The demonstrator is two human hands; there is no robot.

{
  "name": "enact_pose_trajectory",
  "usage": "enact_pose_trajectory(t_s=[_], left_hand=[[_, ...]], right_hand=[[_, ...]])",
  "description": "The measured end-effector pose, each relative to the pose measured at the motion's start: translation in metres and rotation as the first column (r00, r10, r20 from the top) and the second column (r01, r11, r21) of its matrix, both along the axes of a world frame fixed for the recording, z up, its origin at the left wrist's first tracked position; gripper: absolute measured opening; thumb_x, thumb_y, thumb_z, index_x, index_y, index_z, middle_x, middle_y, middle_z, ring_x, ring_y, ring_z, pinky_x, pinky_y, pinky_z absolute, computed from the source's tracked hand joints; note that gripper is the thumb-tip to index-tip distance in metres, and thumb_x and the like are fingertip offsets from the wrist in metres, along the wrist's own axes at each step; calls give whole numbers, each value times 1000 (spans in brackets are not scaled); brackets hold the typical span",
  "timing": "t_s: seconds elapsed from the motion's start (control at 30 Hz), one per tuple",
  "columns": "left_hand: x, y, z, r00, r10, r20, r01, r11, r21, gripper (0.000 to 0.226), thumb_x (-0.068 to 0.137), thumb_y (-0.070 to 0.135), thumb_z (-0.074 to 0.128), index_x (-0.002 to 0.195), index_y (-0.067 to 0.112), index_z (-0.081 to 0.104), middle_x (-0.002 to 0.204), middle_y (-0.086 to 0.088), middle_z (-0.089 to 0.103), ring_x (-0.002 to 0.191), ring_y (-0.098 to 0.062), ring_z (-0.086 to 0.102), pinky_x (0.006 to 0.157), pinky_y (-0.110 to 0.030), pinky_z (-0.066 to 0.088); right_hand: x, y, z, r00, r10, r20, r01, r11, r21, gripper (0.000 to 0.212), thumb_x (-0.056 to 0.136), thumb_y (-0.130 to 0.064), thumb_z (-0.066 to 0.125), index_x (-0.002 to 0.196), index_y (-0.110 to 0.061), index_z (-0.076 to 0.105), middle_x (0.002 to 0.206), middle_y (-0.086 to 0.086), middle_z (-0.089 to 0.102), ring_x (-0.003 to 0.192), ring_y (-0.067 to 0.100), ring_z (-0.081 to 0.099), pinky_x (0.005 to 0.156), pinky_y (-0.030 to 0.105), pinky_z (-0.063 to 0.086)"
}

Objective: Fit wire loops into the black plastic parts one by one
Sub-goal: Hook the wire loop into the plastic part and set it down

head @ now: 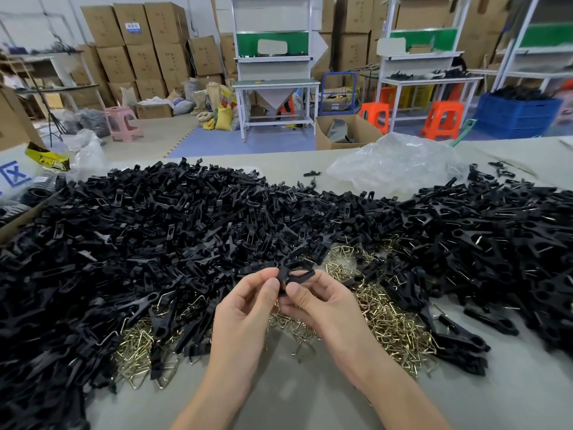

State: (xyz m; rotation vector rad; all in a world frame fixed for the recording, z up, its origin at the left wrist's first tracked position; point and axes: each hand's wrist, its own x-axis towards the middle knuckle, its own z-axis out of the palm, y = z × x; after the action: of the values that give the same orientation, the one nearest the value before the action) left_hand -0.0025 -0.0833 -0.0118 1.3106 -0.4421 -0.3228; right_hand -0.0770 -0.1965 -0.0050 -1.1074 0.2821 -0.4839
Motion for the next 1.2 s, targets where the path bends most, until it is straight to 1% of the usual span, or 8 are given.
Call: enact_pose_trajectory(t_s=[0.13, 0.23, 0.3, 0.43, 0.7, 0.97, 1.1, 1.2], left_hand=[[-1, 1, 2, 1000, -3, -21, 3, 1000, -3, 19, 91, 19, 68, 101, 33, 77, 98, -2, 78, 86, -12, 71, 83, -36, 54], [-3, 1, 5, 1000, -12, 6, 11, 1000, 12, 21, 91, 18, 67, 99, 34, 77, 95, 0, 78, 83, -9, 71, 74, -21, 56], [-3, 1, 6, 1000, -6, 3, 6, 1000, 3, 19, 88, 21, 68, 99, 34, 77, 95, -1, 78, 83, -9, 72, 73, -19, 56], [-4, 2, 6, 1000, -2, -4, 2, 1000, -7, 19, 82, 28, 69, 99, 30, 77, 97, -3, 78, 87, -12, 73, 75, -19, 56], [-3, 3, 6, 992, -7, 127, -6, 995, 103, 14, 94, 16, 65, 104, 22, 74, 94, 0, 78, 88, -22, 73, 79, -24, 58], [-5, 6, 8, 985, 35, 167, -53, 993, 106, 16, 95, 15, 64, 101, 26, 74, 93, 5, 77, 84, -14, 72, 72, -17, 54], [-6, 5, 8, 983, 67, 172, -83, 993, 88, 16, 95, 14, 65, 100, 26, 74, 91, 5, 77, 80, -10, 70, 69, -14, 52], [-9, 4, 7, 980, 94, 174, -110, 991, 81, 15, 95, 15, 65, 99, 27, 73, 89, 6, 76, 75, -7, 67, 65, -20, 55]], right_hand=[[1, -1, -2, 1000, 1, 4, -1, 1000, 6, 28, 78, -20, 79, 101, -6, 74, 94, 10, 75, 89, 22, 74, 80, 27, 60], [1, -1, -2, 1000, 2, 2, -2, 1000, 8, 29, 78, -20, 79, 103, -6, 73, 92, 10, 75, 89, 21, 74, 80, 26, 60], [1, 0, -2, 1000, 2, 1, -2, 1000, 10, 28, 77, -20, 79, 102, -7, 73, 91, 10, 75, 89, 22, 74, 80, 26, 60], [0, 1, -2, 1000, 20, 2, -20, 1000, 4, 24, 77, -20, 79, 99, -12, 75, 91, 8, 76, 89, 22, 75, 80, 26, 60], [-1, 0, -1, 1000, 11, -8, -11, 999, -46, 13, 78, -21, 79, 91, -25, 78, 91, 5, 76, 86, 20, 74, 78, 24, 59], [0, 1, -2, 999, 43, -16, -44, 995, -84, 24, 82, -23, 75, 105, -19, 79, 95, 9, 75, 87, 15, 72, 80, 23, 58], [-1, 1, 0, 999, 36, -25, -38, 996, -82, 17, 88, -16, 73, 104, -18, 80, 96, 11, 75, 87, 16, 72, 80, 24, 58], [-1, 2, 1, 999, 37, -34, -40, 996, -83, 18, 92, -10, 70, 105, -18, 79, 99, 12, 75, 88, 17, 73, 81, 24, 58]])
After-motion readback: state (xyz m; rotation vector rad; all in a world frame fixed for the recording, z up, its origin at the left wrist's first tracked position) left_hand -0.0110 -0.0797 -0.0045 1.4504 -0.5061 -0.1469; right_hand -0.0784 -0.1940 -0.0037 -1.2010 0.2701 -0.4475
